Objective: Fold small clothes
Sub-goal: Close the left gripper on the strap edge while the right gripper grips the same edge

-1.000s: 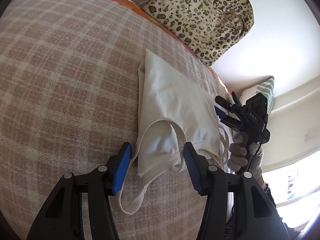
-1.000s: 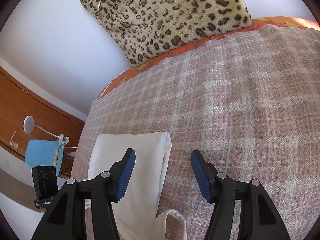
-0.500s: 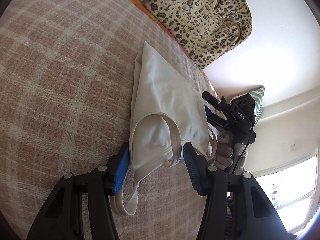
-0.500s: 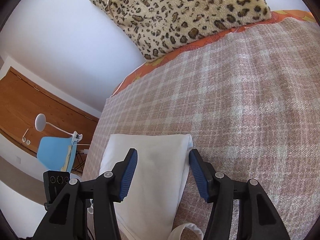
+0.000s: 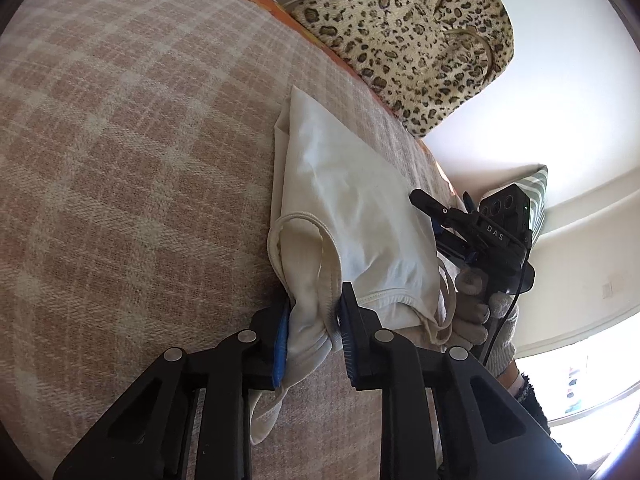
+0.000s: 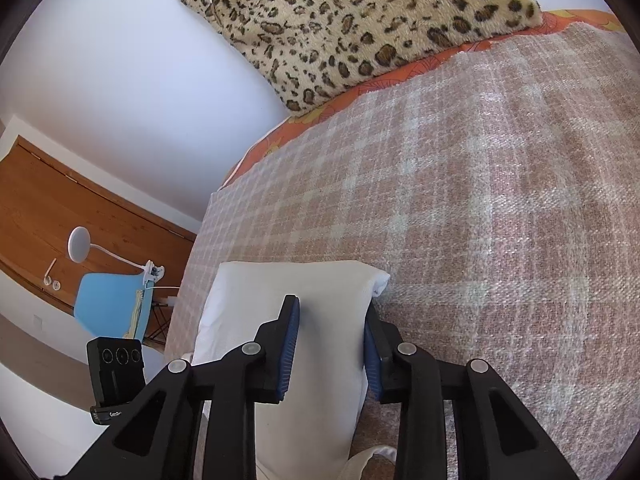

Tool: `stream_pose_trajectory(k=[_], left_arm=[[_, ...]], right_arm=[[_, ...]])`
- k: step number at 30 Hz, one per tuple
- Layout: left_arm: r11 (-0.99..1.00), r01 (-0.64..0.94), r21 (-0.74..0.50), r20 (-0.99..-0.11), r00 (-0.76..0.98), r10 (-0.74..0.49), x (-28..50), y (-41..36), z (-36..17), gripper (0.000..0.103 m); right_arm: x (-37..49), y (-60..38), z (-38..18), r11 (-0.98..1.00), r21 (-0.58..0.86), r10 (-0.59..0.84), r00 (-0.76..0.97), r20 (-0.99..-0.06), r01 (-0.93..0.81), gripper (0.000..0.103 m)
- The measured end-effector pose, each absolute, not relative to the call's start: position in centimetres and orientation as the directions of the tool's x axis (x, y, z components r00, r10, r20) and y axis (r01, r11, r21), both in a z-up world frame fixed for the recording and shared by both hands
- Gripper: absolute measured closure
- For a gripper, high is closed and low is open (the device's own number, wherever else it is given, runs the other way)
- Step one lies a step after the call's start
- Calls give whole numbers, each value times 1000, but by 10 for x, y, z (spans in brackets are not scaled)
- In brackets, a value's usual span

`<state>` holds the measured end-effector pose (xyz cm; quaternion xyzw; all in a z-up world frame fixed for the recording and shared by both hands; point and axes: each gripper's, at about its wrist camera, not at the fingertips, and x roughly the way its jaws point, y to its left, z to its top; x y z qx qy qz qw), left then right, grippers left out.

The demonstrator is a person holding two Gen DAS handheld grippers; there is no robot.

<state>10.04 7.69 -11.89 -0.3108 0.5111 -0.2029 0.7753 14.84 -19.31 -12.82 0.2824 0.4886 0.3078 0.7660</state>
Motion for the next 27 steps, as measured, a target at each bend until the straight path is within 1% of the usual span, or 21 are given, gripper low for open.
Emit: stream_pose_trajectory(k=[4, 11, 16, 20, 27], left_arm=[[792, 42, -610, -712, 409, -570, 99, 65, -113, 84], [827, 67, -558, -736, 421, -530, 99, 58, -111, 85], [859, 101, -502, -752, 439, -492, 96, 49, -104, 88], [877, 129, -463, -759, 454, -468, 94, 43, -99, 89], [879, 134, -457, -758, 459, -464, 92, 43, -100, 90]], right_arm=[[148, -188, -128, 668, 716, 735, 325, -595, -203, 83], [146, -184, -125, 701, 682, 707, 335, -623, -211, 88], [146, -180, -122, 726, 653, 682, 348, -643, -217, 95], [145, -173, -113, 753, 610, 655, 364, -662, -246, 96], [143, -169, -106, 772, 578, 634, 381, -673, -264, 97]])
